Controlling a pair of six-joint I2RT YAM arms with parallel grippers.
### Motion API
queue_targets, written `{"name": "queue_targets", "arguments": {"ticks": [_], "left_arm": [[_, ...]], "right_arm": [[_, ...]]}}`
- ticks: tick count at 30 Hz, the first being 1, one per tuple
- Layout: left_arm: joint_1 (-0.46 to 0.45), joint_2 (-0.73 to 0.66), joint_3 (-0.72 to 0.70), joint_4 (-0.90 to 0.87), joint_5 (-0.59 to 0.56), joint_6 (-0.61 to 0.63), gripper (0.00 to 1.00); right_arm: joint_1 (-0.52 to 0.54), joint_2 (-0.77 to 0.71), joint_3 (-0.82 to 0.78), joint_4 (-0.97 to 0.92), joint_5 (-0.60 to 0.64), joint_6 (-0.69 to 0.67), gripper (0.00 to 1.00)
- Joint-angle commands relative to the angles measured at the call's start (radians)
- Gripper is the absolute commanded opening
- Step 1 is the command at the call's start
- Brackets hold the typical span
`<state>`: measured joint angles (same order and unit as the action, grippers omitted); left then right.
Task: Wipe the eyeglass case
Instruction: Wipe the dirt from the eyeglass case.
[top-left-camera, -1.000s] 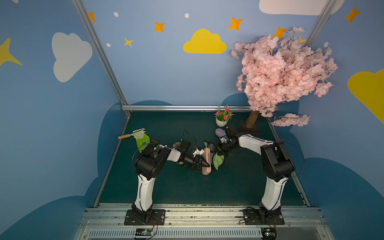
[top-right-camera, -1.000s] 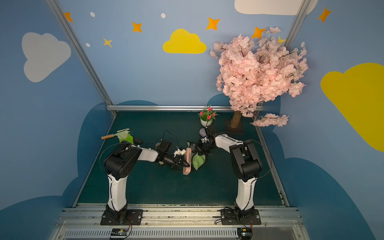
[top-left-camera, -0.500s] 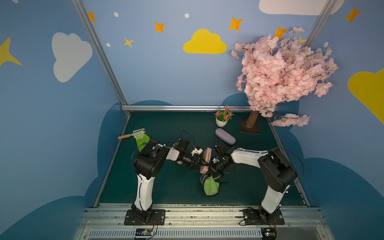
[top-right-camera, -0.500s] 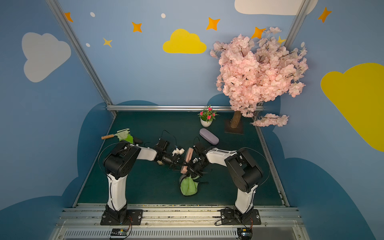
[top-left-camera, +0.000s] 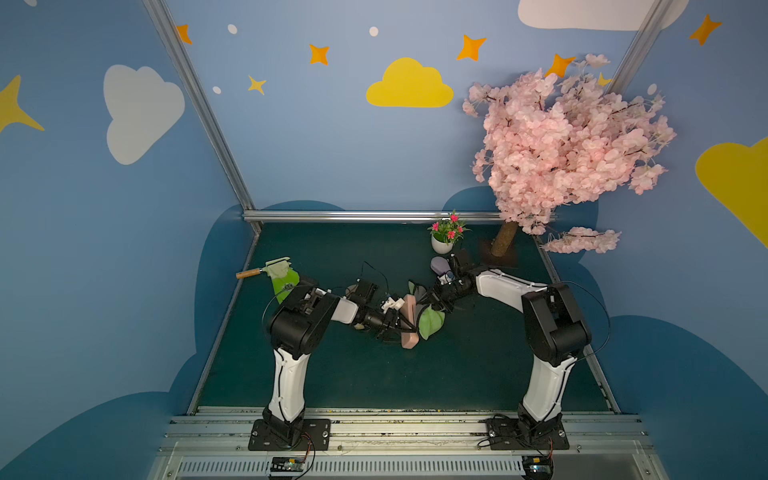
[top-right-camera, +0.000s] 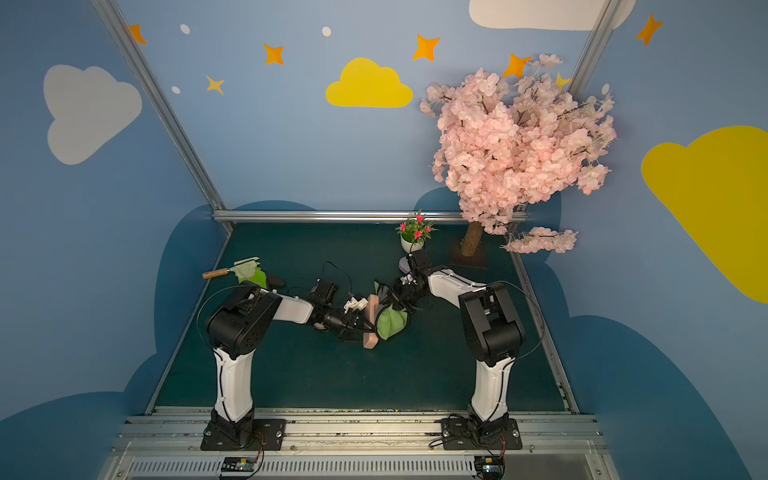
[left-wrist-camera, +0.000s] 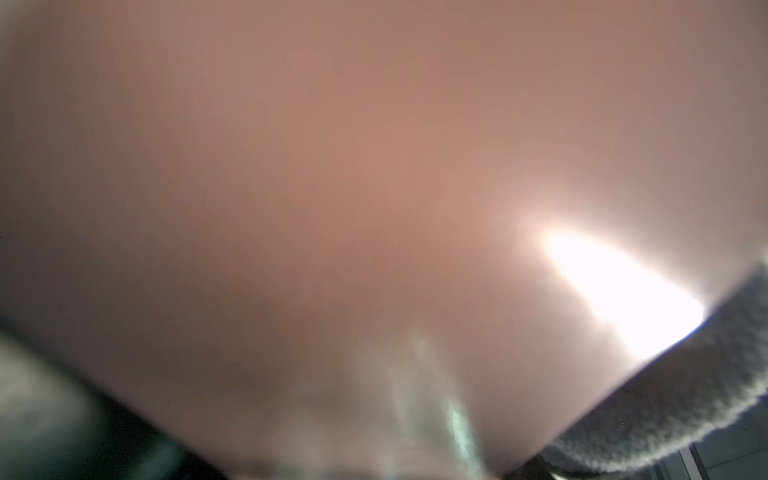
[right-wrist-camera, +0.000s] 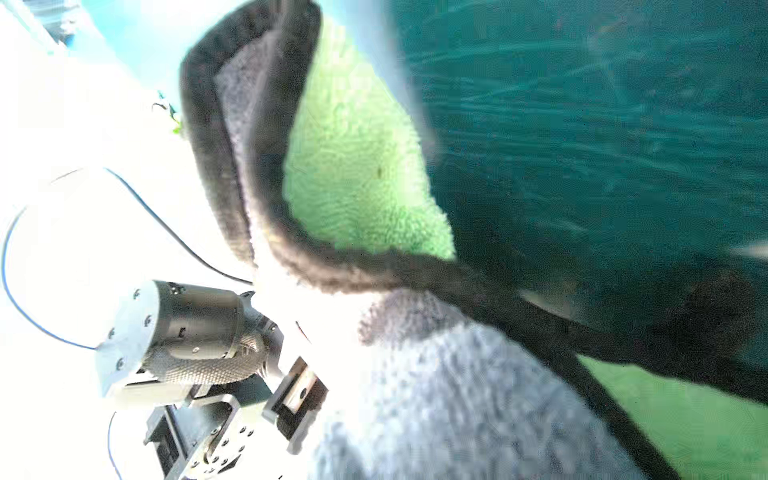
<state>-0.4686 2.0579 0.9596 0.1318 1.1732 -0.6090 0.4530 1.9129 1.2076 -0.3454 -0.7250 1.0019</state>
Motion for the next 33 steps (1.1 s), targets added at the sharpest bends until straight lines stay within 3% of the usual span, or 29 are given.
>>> {"name": "queue_targets", "arguments": {"ticks": [1,3,5,9,13,16,22,27,33], "left_arm": [[-0.037,0.01,-0.007,0.025,-0.036,0.03,0.03],[-0.03,0.01,-0.011,0.032,-0.037,0.022,0.03],[-0.023,0.007,-0.015,0.036,-0.04,0.023,0.03],[-0.017,0.024,-0.006,0.038,-0.041,0.014,0.03],[-0.025,0.016,-0.012,0.035,-0.041,0.015,0.03],[-0.042,0.014,-0.019,0.027,-0.033,0.01,0.03],[-0.063,-0.003,-0.025,-0.003,-0.014,0.033,0.03],[-0.076,0.009,0.001,-0.042,-0.007,0.055,0.03],[-0.069,0.015,0.035,-0.074,-0.022,0.069,0.03]], "right_arm": [[0.155,-0.024,-0.135,0.172,-0.164,0.104,0.0],[0.206,-0.086,-0.227,0.243,-0.218,0.147,0.0],[0.253,-0.137,-0.253,0.198,-0.26,0.112,0.0],[0.28,-0.236,-0.32,0.122,-0.241,0.079,0.0],[0.177,-0.217,-0.3,0.067,-0.209,0.005,0.0],[0.087,-0.159,-0.19,-0.01,-0.18,-0.07,0.0],[-0.035,-0.041,0.015,-0.032,-0.068,-0.063,0.0],[-0.014,0.046,0.055,-0.002,-0.072,-0.04,0.0],[0.123,-0.016,-0.126,0.075,-0.201,-0.016,0.0]]}}
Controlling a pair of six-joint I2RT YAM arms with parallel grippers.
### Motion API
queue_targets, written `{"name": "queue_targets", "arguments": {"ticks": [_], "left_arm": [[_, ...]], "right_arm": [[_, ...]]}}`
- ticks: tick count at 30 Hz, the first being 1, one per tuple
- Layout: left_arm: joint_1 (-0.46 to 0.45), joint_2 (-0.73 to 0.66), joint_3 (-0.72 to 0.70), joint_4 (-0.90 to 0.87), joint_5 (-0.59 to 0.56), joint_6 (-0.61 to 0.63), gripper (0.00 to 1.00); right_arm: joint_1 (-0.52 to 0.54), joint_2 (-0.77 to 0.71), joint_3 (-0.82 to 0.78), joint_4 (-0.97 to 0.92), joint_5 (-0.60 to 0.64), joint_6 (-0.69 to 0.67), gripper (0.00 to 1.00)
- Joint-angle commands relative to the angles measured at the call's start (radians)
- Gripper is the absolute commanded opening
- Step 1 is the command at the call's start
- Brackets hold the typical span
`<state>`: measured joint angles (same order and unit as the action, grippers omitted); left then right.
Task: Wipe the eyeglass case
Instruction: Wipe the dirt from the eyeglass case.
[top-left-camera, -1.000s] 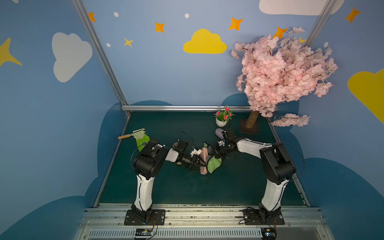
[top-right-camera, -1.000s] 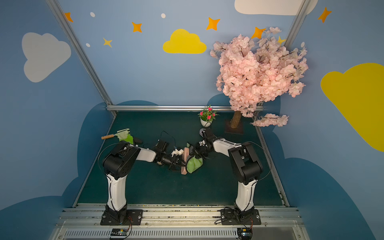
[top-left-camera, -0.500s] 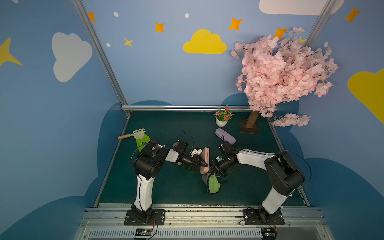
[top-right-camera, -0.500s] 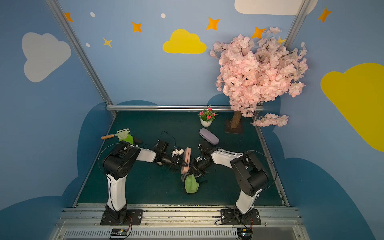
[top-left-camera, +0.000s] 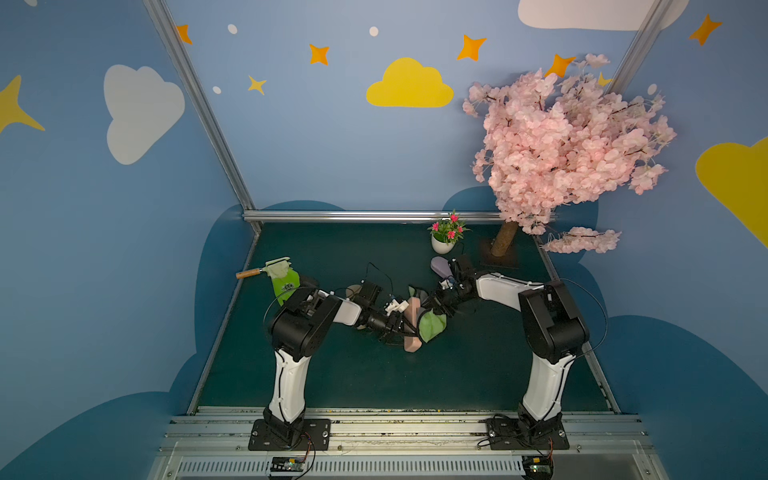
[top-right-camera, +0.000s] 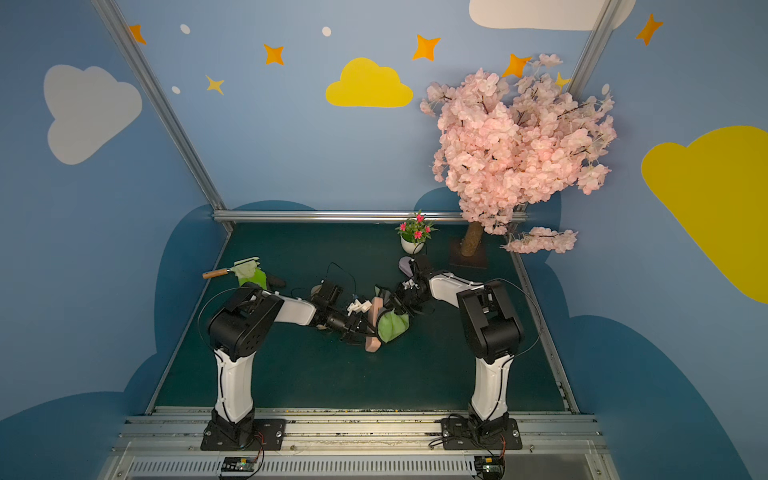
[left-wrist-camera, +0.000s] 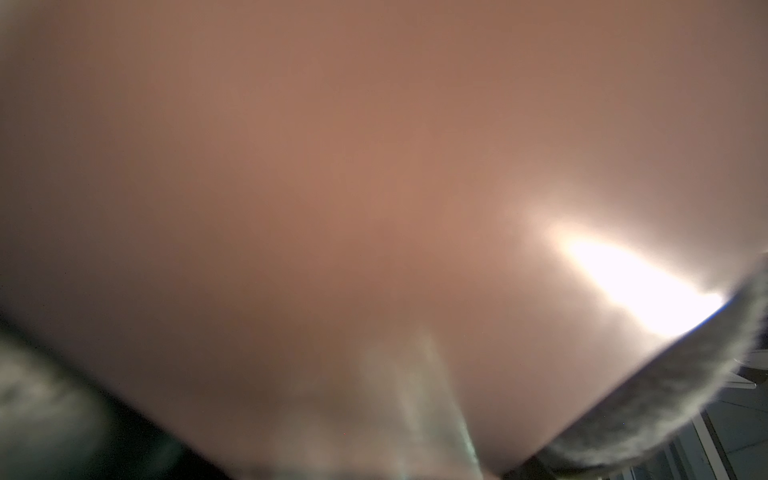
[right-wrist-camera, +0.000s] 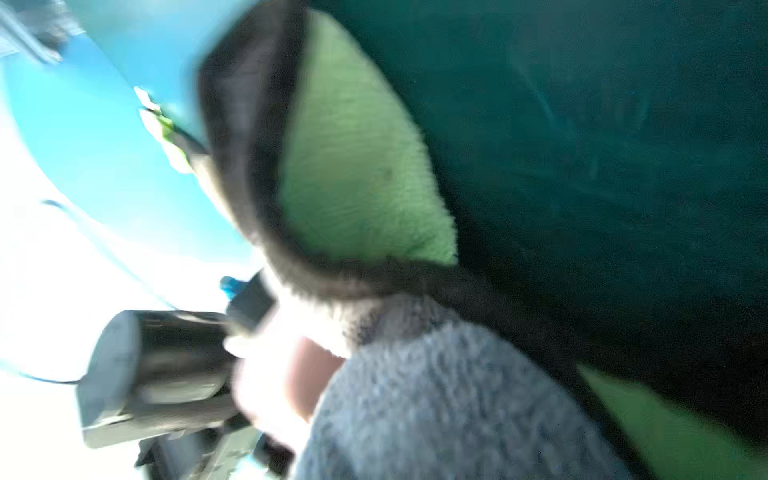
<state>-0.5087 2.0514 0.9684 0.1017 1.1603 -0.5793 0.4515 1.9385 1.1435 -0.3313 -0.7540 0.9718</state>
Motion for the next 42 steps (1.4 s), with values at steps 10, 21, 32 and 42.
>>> {"name": "queue_targets", "arguments": {"ticks": [10,21,32,42], "left_arm": [[-0.02,0.055,0.069,-0.051,-0.005,0.034,0.03],[-0.056,0.041,0.069,-0.116,-0.006,0.075,0.03],[-0.02,0.035,0.073,-0.085,-0.046,0.057,0.03],[0.035,0.026,0.084,-0.08,-0.065,0.052,0.03]], "right_arm": [[0.244,-0.235,-0.182,-0.004,-0.241,-0.063,0.0],[-0.034,-0.06,0.134,-0.098,-0.004,-0.078,0.0],[0.194,-0.089,-0.132,0.26,-0.243,0.138,0.0],[0.318,-0.209,-0.101,-0.122,-0.17,-0.11,0.0]]}}
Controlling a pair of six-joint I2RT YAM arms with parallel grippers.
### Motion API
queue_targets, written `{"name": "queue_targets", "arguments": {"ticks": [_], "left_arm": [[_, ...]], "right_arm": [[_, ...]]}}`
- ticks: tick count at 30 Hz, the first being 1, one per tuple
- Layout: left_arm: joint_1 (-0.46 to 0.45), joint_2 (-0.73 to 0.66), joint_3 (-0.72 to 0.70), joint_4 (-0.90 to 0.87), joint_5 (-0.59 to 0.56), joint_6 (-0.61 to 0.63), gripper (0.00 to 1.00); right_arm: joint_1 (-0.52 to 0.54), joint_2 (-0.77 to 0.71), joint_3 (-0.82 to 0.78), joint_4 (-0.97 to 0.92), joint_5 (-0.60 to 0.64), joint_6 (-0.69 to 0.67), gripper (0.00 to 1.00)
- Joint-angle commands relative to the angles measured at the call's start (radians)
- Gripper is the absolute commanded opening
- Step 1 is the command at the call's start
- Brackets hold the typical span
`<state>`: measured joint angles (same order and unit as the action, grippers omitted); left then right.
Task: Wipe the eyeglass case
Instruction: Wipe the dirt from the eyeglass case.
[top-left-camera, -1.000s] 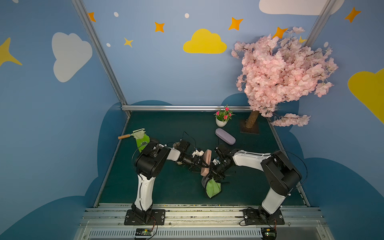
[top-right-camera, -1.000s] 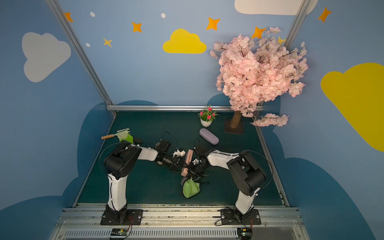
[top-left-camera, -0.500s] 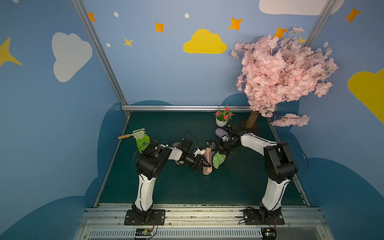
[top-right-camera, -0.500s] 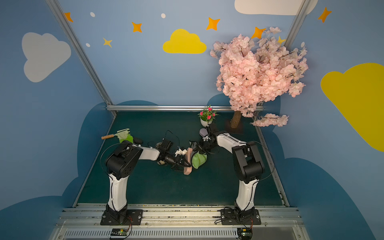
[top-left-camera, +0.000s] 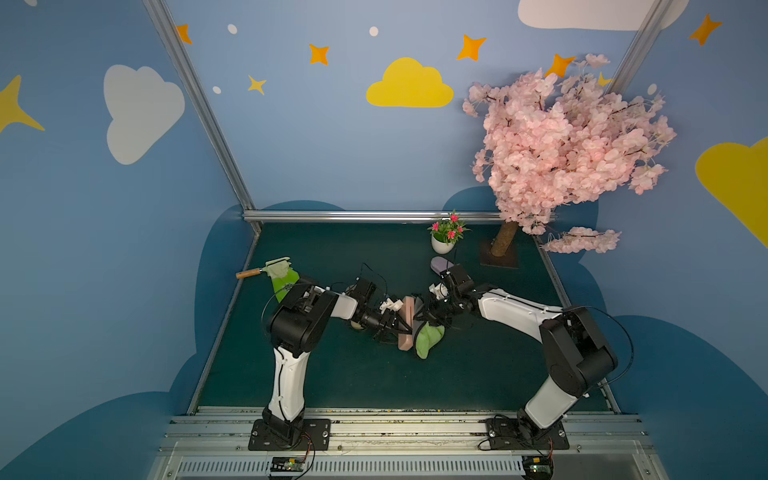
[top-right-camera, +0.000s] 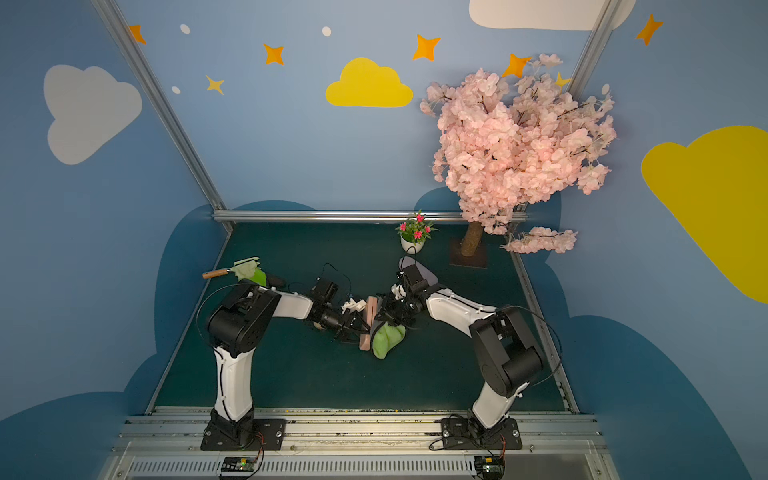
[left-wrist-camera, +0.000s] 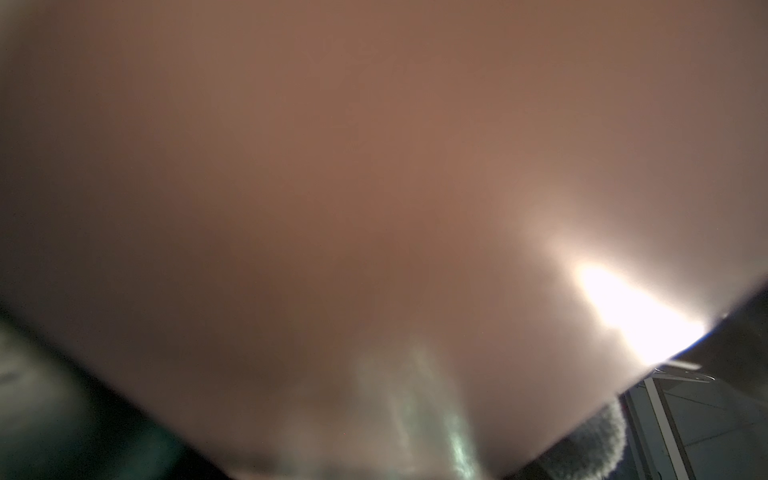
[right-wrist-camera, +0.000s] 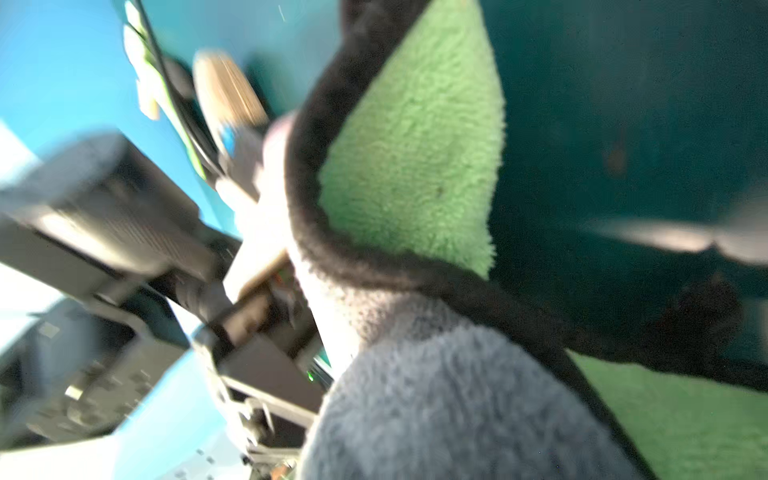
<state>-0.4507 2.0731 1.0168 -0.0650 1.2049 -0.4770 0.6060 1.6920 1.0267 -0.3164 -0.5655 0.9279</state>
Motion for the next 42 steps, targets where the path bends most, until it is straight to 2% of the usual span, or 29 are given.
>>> {"name": "queue_targets", "arguments": {"ticks": [1,4,7,9,14,17,21,25,28,31,33,38,42], "left_arm": [[-0.023,0.001,0.034,0.087,-0.111,-0.054,0.03],[-0.035,-0.018,0.018,0.101,-0.107,-0.065,0.03],[-0.047,-0.036,-0.007,0.082,-0.111,-0.051,0.03],[-0.044,-0.052,-0.035,0.078,-0.113,-0.04,0.03],[-0.045,-0.056,-0.053,0.085,-0.092,-0.027,0.03],[-0.057,-0.041,-0.051,0.096,-0.087,-0.032,0.03],[-0.052,-0.029,-0.048,0.123,-0.087,-0.052,0.03],[-0.039,-0.016,-0.045,0.166,-0.078,-0.083,0.03],[-0.039,-0.007,-0.038,0.168,-0.07,-0.083,0.03],[-0.045,-0.004,-0.043,0.168,-0.065,-0.079,0.03],[-0.048,-0.008,-0.047,0.161,-0.058,-0.075,0.03],[-0.057,-0.013,-0.052,0.125,-0.051,-0.039,0.03],[-0.065,-0.009,-0.049,0.121,-0.044,-0.029,0.03]], "right_arm": [[0.152,0.054,0.038,-0.156,-0.358,-0.077,0.0],[0.073,0.066,0.097,-0.171,-0.305,-0.1,0.0],[0.002,0.078,0.25,-0.289,-0.162,-0.188,0.0],[-0.005,0.09,0.339,-0.353,-0.056,-0.233,0.0],[-0.01,0.157,0.432,-0.401,0.046,-0.292,0.0],[-0.016,0.177,0.419,-0.423,0.107,-0.314,0.0],[0.018,0.121,0.332,-0.428,0.03,-0.312,0.0],[0.122,-0.023,0.211,-0.406,0.027,-0.22,0.0],[0.123,-0.039,0.132,-0.306,0.003,-0.138,0.0],[0.073,0.051,0.129,-0.189,-0.006,-0.085,0.0],[0.048,0.141,0.181,-0.161,0.001,-0.073,0.0],[0.007,0.307,0.417,-0.268,0.132,-0.135,0.0],[-0.016,0.43,0.589,-0.369,0.16,-0.182,0.0]]}}
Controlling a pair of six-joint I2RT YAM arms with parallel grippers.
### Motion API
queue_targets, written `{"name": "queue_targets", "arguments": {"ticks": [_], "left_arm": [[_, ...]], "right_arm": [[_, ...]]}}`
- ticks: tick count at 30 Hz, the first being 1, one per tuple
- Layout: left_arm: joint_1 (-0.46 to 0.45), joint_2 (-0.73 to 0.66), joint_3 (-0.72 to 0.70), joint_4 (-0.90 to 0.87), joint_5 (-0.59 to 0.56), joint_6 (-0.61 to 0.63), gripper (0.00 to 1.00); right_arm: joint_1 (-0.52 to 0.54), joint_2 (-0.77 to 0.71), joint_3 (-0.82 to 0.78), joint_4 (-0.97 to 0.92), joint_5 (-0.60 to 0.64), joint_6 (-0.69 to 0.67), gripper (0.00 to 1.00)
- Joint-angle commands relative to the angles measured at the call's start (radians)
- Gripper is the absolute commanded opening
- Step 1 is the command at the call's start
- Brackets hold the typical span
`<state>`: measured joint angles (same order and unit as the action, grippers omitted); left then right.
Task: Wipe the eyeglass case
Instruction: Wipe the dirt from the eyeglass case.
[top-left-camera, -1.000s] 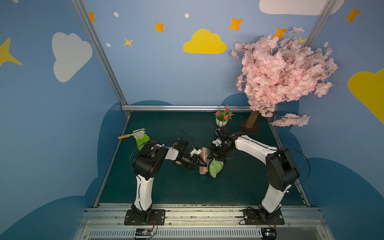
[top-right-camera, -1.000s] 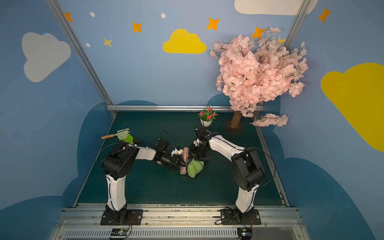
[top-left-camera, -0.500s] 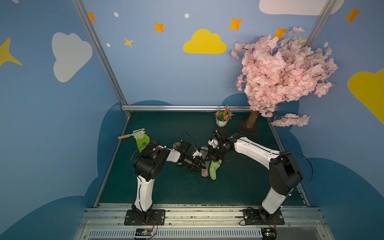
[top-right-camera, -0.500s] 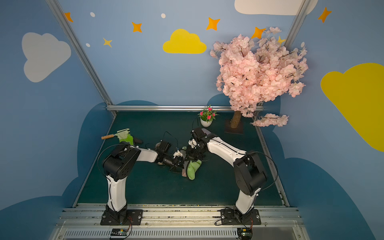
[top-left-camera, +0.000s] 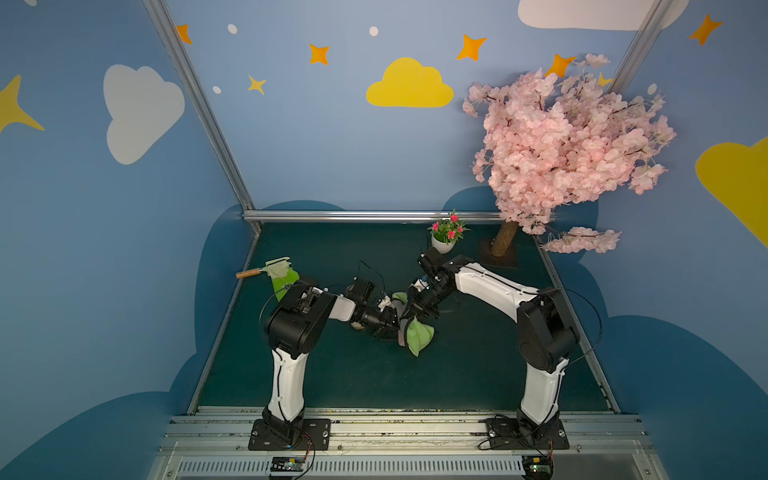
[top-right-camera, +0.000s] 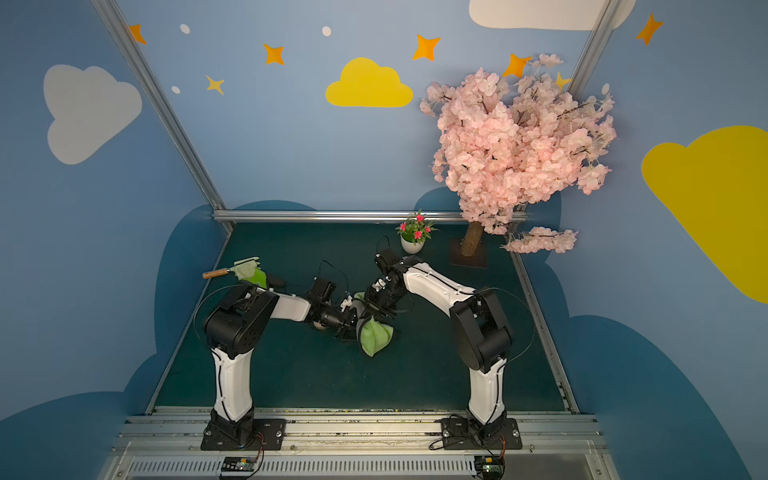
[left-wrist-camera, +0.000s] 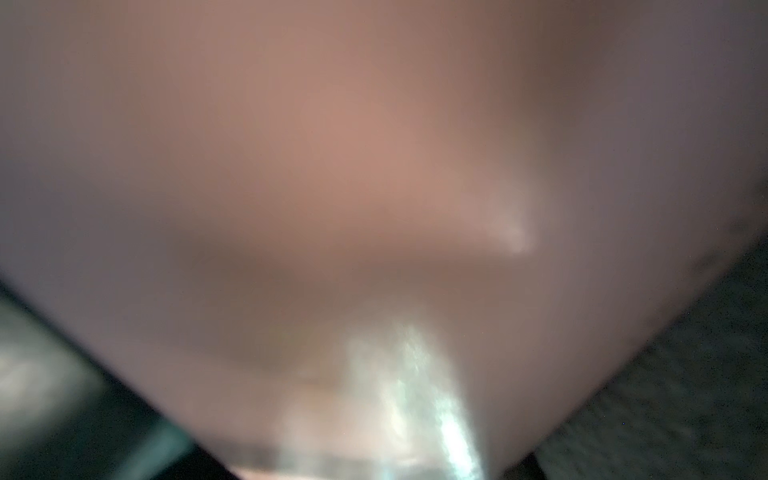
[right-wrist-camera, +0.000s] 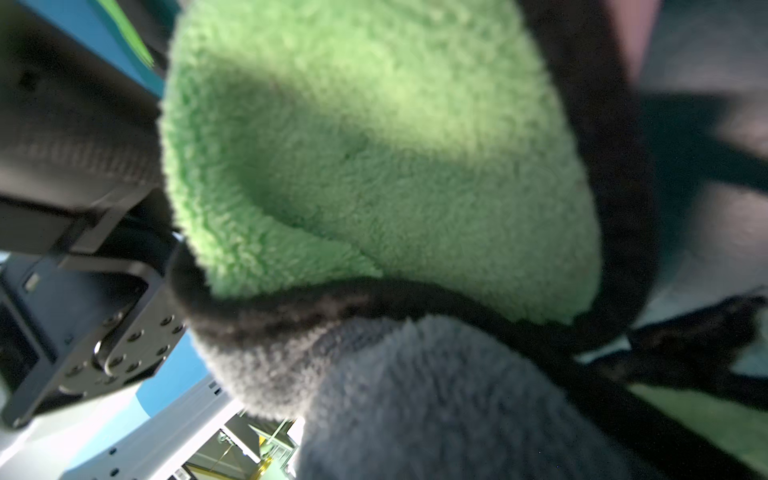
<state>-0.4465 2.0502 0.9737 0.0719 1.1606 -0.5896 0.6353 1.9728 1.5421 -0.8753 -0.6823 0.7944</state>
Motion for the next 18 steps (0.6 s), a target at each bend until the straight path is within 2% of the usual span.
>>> {"name": "queue_targets", "arguments": {"ticks": [1,6,15,18], "left_arm": [[-0.07,0.013,-0.006,-0.018,0.002,0.086,0.03],[-0.079,0.013,-0.006,-0.026,0.011,0.092,0.03],[-0.116,-0.02,-0.019,-0.012,0.031,0.098,0.03],[-0.121,-0.021,-0.018,-0.011,0.03,0.099,0.03]], "right_arm": [[-0.049,0.175,0.103,0.174,0.28,-0.058,0.0],[-0.064,0.207,0.179,0.128,0.291,-0.105,0.0],[-0.061,0.037,0.26,-0.008,0.441,-0.243,0.0],[-0.075,0.031,0.267,0.005,0.383,-0.244,0.0]]}}
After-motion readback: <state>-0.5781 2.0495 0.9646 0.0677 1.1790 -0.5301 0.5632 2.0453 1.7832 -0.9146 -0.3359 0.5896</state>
